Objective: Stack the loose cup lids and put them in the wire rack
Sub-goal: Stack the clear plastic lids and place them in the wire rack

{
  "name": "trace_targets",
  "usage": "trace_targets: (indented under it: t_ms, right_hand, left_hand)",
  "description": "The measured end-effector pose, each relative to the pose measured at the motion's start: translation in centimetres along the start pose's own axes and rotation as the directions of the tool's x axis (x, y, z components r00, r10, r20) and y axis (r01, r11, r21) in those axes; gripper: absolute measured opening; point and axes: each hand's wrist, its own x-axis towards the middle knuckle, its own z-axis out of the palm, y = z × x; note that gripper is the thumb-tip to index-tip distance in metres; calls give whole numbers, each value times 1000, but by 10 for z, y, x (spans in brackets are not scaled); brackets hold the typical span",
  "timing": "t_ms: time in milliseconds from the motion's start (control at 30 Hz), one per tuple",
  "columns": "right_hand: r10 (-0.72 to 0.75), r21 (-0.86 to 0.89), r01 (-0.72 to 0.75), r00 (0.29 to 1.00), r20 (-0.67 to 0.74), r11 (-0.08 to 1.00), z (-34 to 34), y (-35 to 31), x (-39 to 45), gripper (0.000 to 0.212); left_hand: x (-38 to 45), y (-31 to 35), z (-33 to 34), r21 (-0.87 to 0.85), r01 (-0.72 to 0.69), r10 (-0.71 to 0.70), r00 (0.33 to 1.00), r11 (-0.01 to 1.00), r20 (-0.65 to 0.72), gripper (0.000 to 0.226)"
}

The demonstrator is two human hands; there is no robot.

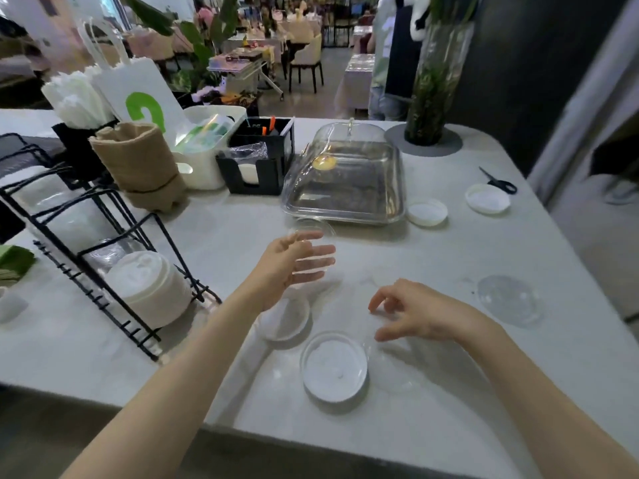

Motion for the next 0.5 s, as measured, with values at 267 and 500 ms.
trace_targets:
  t_ms: [267, 500]
  right_hand:
    - [61, -42, -67, 989, -133, 997, 18, 20, -23, 30]
    - [55, 142, -17, 962, -267, 990, 20, 38, -28, 22]
  left_hand:
    - [0, -3, 36, 85, 31, -34, 999, 996, 32, 32]
    - [-7, 0, 47, 43, 127, -132, 983, 991, 128, 33]
